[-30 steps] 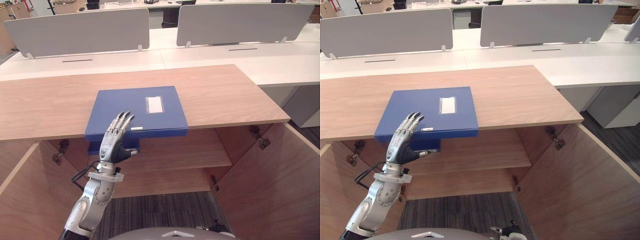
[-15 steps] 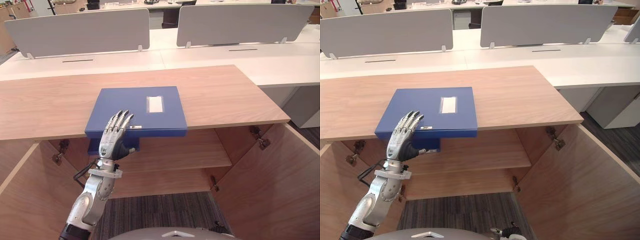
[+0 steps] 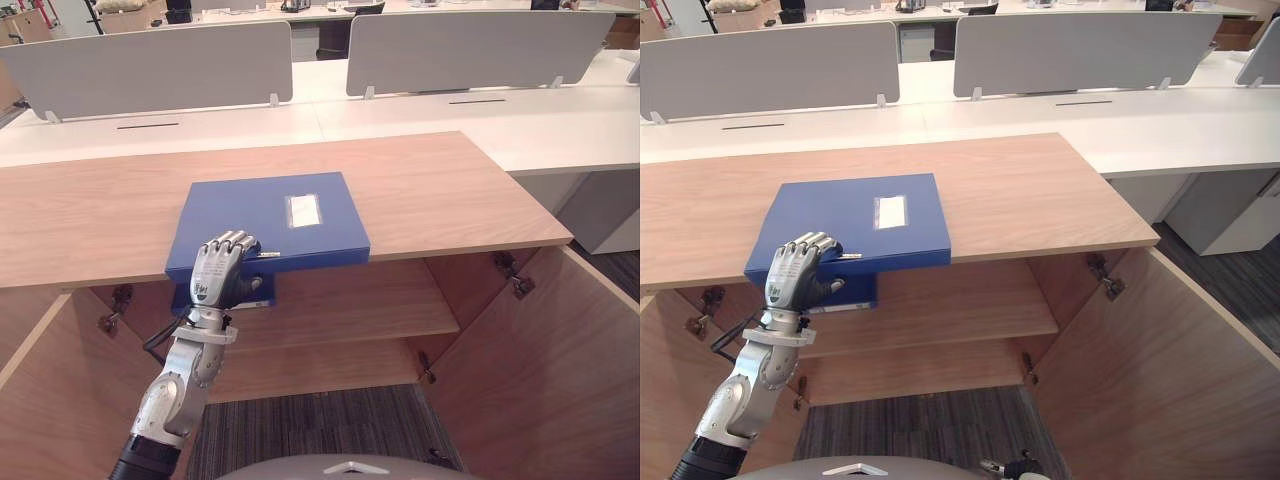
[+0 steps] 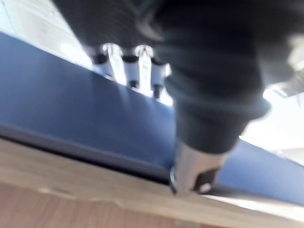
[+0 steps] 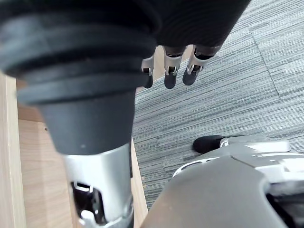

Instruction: Walk over to the cabinet, pick up the folder, carry it to the office cabinet, place the folder inside the office cabinet, then close the office cabinet door

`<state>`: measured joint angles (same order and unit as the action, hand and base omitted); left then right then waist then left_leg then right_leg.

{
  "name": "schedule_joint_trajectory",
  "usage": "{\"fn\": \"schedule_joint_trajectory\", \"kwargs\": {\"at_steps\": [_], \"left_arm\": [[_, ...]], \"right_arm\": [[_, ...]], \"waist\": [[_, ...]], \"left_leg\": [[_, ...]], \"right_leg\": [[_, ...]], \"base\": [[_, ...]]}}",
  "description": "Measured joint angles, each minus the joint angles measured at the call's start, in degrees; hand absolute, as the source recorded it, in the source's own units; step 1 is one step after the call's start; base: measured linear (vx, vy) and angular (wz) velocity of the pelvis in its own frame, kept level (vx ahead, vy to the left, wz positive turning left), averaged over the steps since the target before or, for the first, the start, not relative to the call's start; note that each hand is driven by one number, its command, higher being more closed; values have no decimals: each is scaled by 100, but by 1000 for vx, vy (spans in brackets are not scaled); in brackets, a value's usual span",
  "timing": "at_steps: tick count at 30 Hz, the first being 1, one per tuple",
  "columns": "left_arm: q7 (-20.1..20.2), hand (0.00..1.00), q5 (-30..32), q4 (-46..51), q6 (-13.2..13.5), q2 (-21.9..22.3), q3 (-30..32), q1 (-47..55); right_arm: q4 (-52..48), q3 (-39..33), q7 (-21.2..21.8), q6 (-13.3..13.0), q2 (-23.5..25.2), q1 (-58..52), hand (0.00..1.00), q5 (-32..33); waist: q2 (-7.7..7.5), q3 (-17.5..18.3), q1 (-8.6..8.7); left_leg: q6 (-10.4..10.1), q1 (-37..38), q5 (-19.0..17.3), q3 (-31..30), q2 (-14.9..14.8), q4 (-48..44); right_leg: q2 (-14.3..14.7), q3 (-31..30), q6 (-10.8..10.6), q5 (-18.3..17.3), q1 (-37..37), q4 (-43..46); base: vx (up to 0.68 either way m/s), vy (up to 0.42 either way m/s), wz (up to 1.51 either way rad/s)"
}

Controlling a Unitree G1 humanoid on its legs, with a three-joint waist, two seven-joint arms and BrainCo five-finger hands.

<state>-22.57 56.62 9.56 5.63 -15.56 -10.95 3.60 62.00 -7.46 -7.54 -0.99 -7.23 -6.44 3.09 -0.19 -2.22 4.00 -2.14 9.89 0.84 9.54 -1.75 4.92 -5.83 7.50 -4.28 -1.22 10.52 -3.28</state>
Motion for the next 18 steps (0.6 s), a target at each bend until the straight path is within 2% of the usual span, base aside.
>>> {"fn": "schedule_joint_trajectory", "kwargs": {"at_steps": [8, 18], "left_arm": [[-179, 100, -167, 5, -3, 60, 435, -4], [-340, 100, -1291, 810, 192, 371, 532, 191]], "right_arm": [[-3, 1, -9, -4, 9, 3, 0, 120], [-69, 190, -71, -95, 16, 5, 0, 229]], "waist": [[-25, -13, 25], [-72, -18, -27]], "left_leg": [[1, 4, -6, 19, -1, 1], [-3, -15, -23, 76, -18, -1]], "right_leg": [[0, -20, 8, 7, 1, -20], [1, -83, -16, 18, -60, 13]], "base": [[0, 0, 0], [-1, -1, -2]]}}
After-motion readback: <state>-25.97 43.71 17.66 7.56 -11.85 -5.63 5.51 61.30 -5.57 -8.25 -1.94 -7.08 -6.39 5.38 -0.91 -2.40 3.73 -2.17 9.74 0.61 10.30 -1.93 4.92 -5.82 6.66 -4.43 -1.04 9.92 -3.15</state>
